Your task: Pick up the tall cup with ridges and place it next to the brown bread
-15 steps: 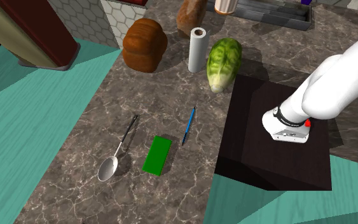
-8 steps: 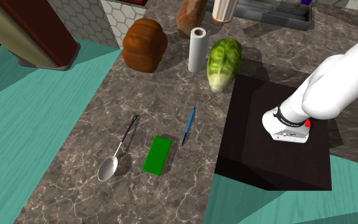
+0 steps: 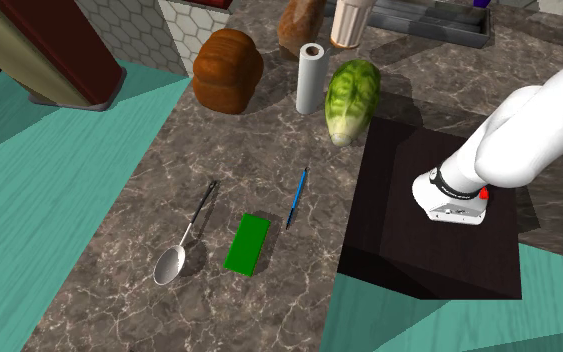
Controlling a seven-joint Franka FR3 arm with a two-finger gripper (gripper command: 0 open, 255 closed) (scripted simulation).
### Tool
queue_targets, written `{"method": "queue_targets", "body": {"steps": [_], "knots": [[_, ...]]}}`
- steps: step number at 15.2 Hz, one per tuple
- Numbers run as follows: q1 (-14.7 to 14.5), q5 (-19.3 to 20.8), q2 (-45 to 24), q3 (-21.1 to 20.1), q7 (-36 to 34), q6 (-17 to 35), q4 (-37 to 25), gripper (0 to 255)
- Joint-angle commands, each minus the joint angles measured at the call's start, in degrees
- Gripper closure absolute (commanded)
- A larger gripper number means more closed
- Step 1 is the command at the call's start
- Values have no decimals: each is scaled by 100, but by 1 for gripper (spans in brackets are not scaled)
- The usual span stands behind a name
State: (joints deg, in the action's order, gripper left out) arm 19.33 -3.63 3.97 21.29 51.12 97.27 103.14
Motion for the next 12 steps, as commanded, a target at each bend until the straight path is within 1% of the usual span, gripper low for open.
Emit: {"method": "queue_targets", "body": {"steps": [1,12], "knots": [[7,-1,5,8,26,184,183,255],[12,-36,-59,18,106,1019,962,255]]}}
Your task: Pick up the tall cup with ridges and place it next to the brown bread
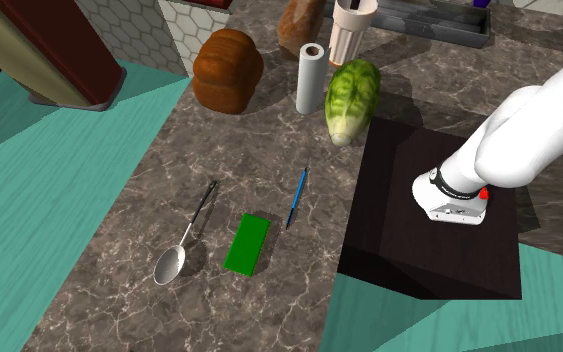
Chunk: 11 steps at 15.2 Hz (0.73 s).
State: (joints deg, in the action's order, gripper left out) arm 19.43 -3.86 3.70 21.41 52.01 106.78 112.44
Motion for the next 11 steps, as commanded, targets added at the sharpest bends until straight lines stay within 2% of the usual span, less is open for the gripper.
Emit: {"method": "queue_targets", "body": {"steps": [1,9,11], "knots": [[3,-21,-45,7,27,143,96,255],[9,-102,-209,21,125,761,567,255],[9,-102,-209,20,125,761,567,255]]}}
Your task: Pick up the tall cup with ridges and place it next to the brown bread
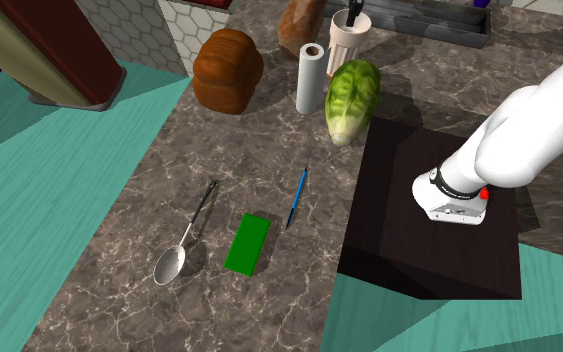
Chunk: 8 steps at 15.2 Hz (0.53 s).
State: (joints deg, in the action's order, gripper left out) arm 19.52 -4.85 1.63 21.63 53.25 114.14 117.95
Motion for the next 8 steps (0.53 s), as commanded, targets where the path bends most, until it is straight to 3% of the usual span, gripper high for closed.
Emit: {"method": "queue_targets", "body": {"steps": [1,6,7,8], "knots": [[-1,-3,-1,-1,2,24,16,255],[-1,-4,-1,-1,2,24,16,255],[-1,-4,-2,-1,1,25,16,0],[-1,-4,-1,-1,1,24,16,0]]}}
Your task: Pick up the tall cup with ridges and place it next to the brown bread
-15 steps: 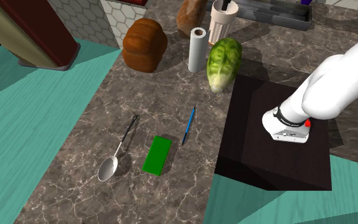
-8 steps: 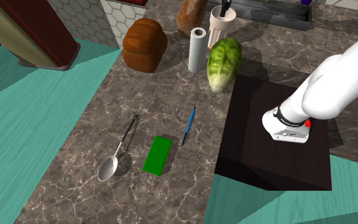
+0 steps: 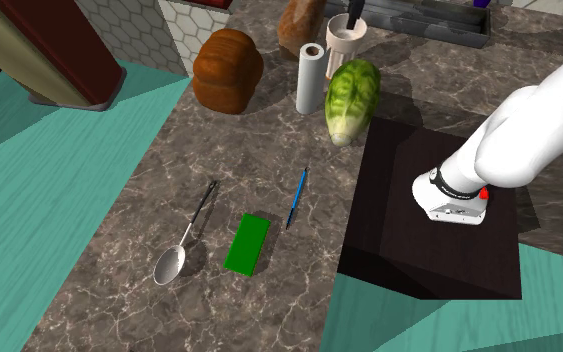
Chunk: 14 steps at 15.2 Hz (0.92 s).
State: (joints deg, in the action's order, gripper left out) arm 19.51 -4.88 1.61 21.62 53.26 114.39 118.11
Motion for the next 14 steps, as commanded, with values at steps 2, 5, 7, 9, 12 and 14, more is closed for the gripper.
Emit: {"method": "queue_targets", "body": {"steps": [2,5,7,9,12,14], "knots": [[0,0,0,0,0,0,-1,0],[5,27,50,3,-18,-188,-143,0],[14,68,124,10,-46,-564,-452,0],[17,80,144,13,-54,-714,-583,0],[17,80,144,13,-54,-714,-583,0],[17,80,144,13,-54,-714,-583,0]]}}
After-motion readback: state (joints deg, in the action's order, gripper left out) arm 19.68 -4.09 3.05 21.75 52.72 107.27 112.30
